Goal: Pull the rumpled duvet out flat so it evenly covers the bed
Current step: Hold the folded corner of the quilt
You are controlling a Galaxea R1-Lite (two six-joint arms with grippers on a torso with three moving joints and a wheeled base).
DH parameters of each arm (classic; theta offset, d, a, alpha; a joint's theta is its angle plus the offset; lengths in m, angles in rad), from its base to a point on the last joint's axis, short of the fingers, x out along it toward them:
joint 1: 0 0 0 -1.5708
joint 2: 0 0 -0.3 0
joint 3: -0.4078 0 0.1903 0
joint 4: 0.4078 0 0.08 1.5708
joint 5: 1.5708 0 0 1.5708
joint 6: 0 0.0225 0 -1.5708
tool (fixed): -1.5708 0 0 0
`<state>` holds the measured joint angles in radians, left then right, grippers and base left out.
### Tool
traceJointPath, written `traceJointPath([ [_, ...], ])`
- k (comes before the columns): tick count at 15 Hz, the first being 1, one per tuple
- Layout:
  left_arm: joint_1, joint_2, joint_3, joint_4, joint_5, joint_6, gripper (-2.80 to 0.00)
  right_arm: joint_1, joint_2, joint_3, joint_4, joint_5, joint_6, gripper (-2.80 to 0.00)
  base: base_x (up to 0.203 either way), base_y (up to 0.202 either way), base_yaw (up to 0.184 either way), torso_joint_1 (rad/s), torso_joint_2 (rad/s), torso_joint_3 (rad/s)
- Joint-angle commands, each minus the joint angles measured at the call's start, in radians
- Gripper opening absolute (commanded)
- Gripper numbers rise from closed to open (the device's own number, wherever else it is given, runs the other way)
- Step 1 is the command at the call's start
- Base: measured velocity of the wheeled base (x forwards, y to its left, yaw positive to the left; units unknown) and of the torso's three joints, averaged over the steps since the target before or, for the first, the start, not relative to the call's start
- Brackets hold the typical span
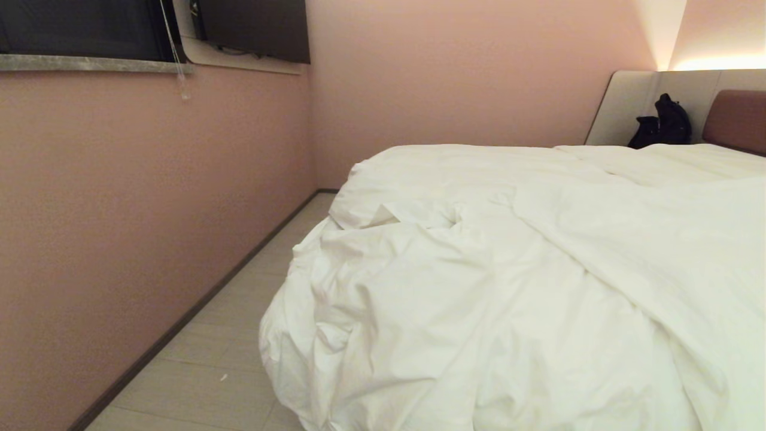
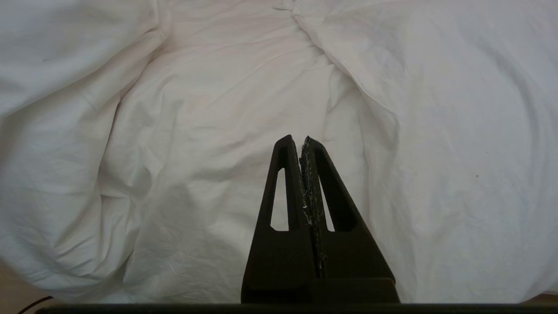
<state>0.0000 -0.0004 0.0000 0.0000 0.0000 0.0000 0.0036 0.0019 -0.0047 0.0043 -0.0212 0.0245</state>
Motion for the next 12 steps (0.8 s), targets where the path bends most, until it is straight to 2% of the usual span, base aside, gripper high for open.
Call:
traceJointPath([
  [1,0.000,0.000,0.000,0.000,0.000,0.000,-2.80,0.001,0.001,0.000,0.000,0.000,0.000,-2.80,0.000,0.000,0.000,0.000,0.00,0.000],
  [6,0.000,0.000,-0.001,-0.002,0.002,-0.001,-2.80,-0.001,0.000,0.000,-0.001,0.000,0.000,-2.80,0.000,0.000,0.000,0.000,0.00,0.000],
  [8,0.000,0.000,-0.060,0.011,-0.007,-0.012,-2.80,0.001,0.000,0.000,0.000,0.000,0.000,-2.80,0.000,0.000,0.000,0.000,0.00,0.000],
  [9,0.000,0.002,-0.085,0.031,-0.027,-0.013,-2.80,-0.001,0.000,0.000,-0.001,0.000,0.000,-2.80,0.000,0.000,0.000,0.000,0.00,0.000],
  [11,0.000,0.016,-0.209,0.115,-0.143,-0.021,-2.80,-0.001,0.000,0.000,-0.001,0.000,0.000,-2.80,0.000,0.000,0.000,0.000,0.00,0.000],
  [12,0.000,0.039,-0.256,0.168,-0.197,-0.044,-2.80,0.000,0.000,0.000,-0.001,0.000,0.000,-2.80,0.000,0.000,0.000,0.000,0.00,0.000],
])
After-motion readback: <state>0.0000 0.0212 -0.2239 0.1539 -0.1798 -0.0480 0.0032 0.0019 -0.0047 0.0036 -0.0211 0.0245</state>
